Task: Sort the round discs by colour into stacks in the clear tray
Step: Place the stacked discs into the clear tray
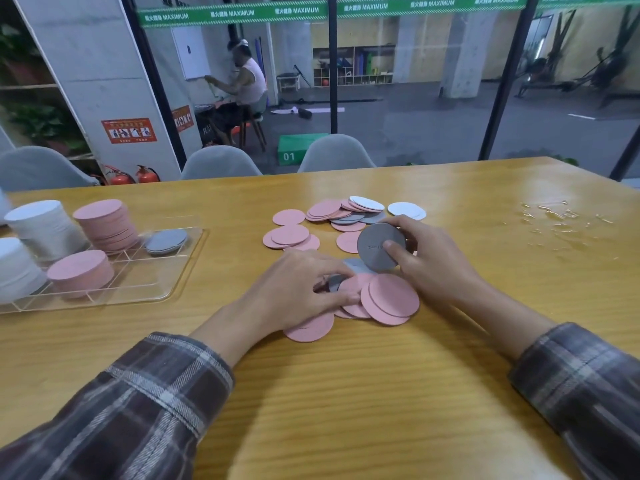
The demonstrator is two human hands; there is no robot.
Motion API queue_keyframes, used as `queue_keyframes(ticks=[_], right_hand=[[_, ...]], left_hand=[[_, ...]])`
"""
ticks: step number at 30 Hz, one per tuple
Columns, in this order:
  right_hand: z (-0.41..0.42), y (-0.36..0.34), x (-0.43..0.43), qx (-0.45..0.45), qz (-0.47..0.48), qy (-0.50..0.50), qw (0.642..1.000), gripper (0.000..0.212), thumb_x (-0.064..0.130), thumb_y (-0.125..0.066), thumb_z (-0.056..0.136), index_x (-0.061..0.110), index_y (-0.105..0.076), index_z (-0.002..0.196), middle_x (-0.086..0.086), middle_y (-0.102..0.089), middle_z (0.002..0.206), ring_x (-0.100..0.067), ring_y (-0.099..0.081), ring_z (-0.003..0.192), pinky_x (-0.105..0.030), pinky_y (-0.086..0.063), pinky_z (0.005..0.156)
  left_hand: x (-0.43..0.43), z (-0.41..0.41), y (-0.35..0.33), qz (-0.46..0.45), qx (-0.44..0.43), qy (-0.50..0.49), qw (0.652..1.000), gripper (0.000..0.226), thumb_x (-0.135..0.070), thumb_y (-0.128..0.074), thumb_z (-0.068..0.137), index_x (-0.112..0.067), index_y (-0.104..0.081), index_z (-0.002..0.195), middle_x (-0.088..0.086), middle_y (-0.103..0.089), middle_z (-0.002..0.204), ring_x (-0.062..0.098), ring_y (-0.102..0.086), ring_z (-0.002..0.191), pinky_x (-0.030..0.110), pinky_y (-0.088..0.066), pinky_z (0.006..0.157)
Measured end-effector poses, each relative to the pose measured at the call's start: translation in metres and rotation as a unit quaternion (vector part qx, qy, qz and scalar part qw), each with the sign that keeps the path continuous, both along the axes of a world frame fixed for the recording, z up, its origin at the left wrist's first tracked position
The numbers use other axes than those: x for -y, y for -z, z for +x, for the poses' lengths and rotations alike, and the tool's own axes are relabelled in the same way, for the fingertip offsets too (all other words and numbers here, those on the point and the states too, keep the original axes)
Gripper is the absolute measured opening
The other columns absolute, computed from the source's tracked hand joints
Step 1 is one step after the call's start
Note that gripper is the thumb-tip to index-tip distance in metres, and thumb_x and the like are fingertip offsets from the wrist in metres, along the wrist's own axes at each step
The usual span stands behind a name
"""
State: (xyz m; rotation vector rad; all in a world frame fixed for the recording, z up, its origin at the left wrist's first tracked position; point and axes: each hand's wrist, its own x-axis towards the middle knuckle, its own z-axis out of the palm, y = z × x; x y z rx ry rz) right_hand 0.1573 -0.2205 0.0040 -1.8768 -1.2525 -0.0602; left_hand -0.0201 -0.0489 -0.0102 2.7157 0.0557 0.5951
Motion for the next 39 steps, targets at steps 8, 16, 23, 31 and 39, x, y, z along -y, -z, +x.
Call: queue_keyframes(ticks=[8,16,23,31,39], right_hand=[[0.003,0.002,-0.002,-0.005,-0.014,-0.004,1.000,0.026,0.014,-0.062,0.097,0.025,-0.065,0.120,0.017,-0.069,0.099,0.005,-0.062,0.085,-0.008,-0.042,0.069],[0.001,-0.001,-0.002,-0.048,-0.051,-0.052,0.996,0.025,0.015,-0.065,0.093,0.029,-0.070,0.113,0.016,-0.072,0.087,-0.004,-0.064,0.070,-0.021,-0.045,0.062],[0.002,0.000,-0.003,-0.070,-0.028,-0.048,0.996,0.023,0.012,-0.063,0.093,0.027,-0.070,0.109,0.028,-0.067,0.074,-0.002,-0.060,0.064,-0.021,-0.042,0.064],[0.000,0.006,-0.006,-0.080,-0.019,-0.056,0.995,0.023,0.018,-0.061,0.098,0.029,-0.067,0.117,0.021,-0.069,0.082,-0.005,-0.063,0.067,-0.025,-0.045,0.065],[0.002,0.004,-0.005,-0.085,-0.004,-0.005,0.996,0.018,0.017,-0.058,0.101,0.026,-0.065,0.115,0.019,-0.065,0.079,0.001,-0.058,0.060,-0.020,-0.041,0.059]], left_hand=[[0.008,-0.002,-0.012,-0.228,0.017,-0.082,0.970,0.030,-0.032,-0.097,0.068,-0.030,-0.079,0.093,-0.009,-0.064,0.090,0.004,-0.060,0.072,0.014,-0.044,0.067],[0.005,-0.007,-0.016,-0.433,0.055,-0.081,0.896,0.012,-0.006,-0.074,0.094,-0.015,-0.079,0.100,0.009,-0.071,0.091,0.022,-0.064,0.076,0.040,-0.063,0.071],[0.004,-0.003,-0.015,-0.404,0.112,-0.103,0.902,0.013,-0.009,-0.074,0.095,-0.020,-0.078,0.099,0.007,-0.073,0.098,0.013,-0.071,0.078,0.025,-0.060,0.064],[0.009,-0.001,-0.014,-0.334,0.160,-0.064,0.926,0.014,0.001,-0.073,0.090,-0.013,-0.073,0.091,-0.002,-0.076,0.093,0.015,-0.073,0.092,0.027,-0.057,0.080],[0.002,0.000,-0.008,-0.303,0.140,-0.070,0.940,0.024,0.010,-0.066,0.087,-0.012,-0.076,0.084,-0.006,-0.073,0.092,0.017,-0.073,0.090,0.026,-0.055,0.079]])
